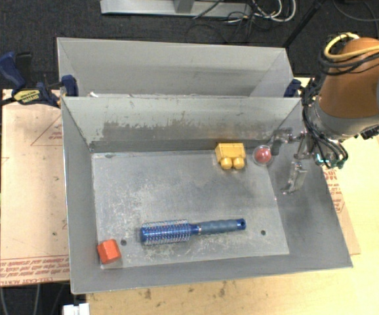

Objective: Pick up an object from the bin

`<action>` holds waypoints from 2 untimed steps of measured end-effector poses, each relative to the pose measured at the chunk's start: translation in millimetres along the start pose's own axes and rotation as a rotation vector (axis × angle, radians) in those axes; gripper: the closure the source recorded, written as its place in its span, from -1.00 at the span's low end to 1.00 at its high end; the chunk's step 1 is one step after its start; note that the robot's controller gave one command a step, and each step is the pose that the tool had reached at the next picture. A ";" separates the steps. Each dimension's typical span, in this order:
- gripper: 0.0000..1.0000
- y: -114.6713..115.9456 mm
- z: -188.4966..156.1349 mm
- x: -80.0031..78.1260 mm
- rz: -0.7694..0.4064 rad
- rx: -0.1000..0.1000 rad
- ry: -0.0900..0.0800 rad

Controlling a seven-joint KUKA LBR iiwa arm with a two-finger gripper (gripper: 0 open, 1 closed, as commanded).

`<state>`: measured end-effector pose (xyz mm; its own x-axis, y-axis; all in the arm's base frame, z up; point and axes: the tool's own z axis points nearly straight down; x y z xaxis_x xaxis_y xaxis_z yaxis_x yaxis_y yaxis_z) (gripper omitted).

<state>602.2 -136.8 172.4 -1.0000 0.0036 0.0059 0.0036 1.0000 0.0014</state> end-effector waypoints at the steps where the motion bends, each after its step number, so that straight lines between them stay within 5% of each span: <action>1: -1.00 63.1 105.9 36.0 -0.241 -0.002 -0.001; 2: -1.00 130.1 103.0 102.0 -0.370 -0.001 -0.007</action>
Offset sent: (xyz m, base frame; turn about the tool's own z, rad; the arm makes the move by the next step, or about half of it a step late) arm -0.0349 0.0605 -0.1024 -0.2405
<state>500.0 -6.2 70.2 -0.9336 -0.3584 -0.0022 -0.3584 0.9336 0.0031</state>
